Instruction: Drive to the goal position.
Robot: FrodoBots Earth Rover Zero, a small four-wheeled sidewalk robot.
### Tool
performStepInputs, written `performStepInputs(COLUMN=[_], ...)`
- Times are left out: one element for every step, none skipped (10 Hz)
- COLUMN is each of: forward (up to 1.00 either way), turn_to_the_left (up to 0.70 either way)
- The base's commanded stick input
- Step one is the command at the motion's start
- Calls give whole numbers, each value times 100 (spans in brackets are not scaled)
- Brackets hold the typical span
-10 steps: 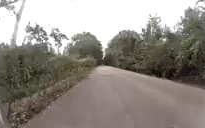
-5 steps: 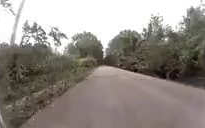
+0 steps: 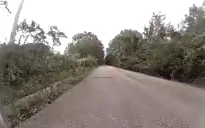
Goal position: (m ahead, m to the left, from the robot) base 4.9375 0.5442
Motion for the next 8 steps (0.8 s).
performStepInputs(forward=[70,70,70,70,70,70,70,70], turn_to_the_left=[0,0,0,0,0,0,0,0])
